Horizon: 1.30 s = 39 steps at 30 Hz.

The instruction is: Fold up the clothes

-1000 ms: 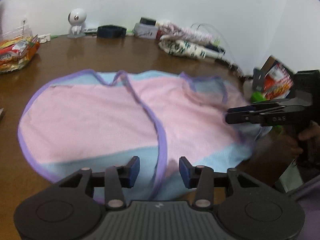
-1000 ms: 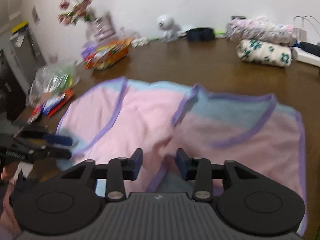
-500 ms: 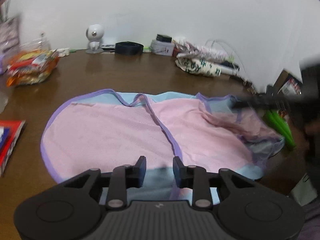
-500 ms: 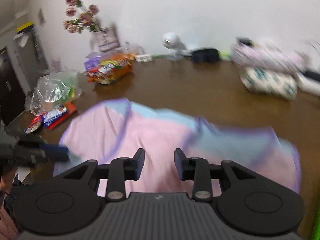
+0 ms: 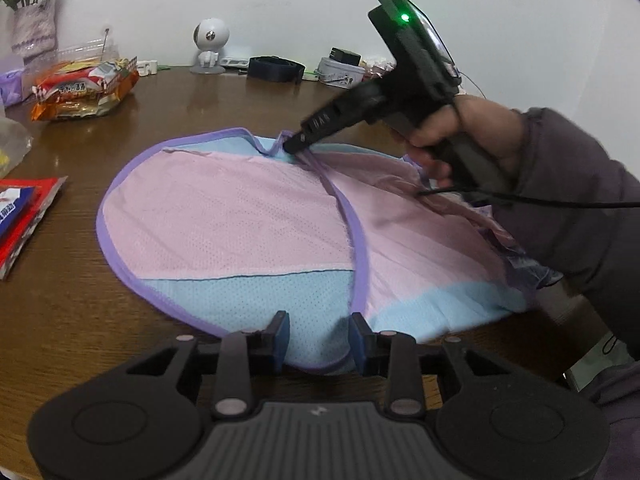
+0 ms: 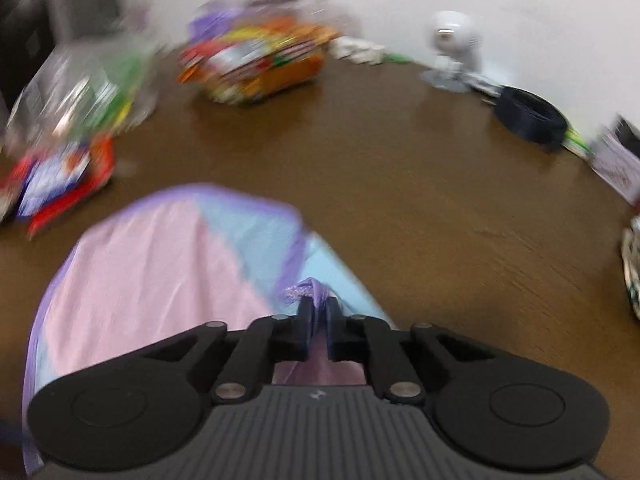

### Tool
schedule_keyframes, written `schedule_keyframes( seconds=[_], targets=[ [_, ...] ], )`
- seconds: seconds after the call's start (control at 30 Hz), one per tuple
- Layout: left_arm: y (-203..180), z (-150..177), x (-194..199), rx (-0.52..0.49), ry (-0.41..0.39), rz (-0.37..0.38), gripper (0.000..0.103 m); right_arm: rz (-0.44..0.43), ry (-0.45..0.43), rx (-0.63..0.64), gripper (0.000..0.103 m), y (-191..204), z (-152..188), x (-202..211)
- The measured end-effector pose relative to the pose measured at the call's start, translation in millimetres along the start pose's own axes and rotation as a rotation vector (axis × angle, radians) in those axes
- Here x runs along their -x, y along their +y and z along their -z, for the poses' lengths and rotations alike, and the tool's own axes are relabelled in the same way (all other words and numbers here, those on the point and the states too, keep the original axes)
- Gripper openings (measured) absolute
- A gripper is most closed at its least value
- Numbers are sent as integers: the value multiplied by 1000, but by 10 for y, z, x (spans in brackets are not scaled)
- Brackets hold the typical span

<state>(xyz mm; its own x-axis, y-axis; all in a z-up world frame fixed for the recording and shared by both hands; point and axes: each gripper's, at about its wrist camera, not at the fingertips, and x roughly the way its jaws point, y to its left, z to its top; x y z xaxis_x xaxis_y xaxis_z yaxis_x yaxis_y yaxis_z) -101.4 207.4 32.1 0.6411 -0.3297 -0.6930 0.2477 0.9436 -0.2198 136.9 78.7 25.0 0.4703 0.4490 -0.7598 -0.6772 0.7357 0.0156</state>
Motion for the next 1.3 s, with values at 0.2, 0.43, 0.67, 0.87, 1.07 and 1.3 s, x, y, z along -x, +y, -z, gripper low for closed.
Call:
schedule_keyframes(
  seconds=[0.2,0.43,0.67,0.87,1.07,1.3],
  targets=[
    [-9,9,0,-15,-4,12,31,110,-93,-78,4,-64,133,-39],
    [9,-17,29,-12,-10,8,31,44,-108,-132,28,-152,144,-46],
    [-191,-237,-271,-34,14,36,29,73,-85,48,12,185,58,-117],
    [-260,-118,-176,-63,24,53,1,126,-136,-68,9,42,-3,-174],
    [-124,22,7,-30,16,15,3,13,-171,-113,49,27,93,193],
    [-93,40,54,-44,-18,95,44,-96,-209,-177,61,55,1221,1462]
  ],
)
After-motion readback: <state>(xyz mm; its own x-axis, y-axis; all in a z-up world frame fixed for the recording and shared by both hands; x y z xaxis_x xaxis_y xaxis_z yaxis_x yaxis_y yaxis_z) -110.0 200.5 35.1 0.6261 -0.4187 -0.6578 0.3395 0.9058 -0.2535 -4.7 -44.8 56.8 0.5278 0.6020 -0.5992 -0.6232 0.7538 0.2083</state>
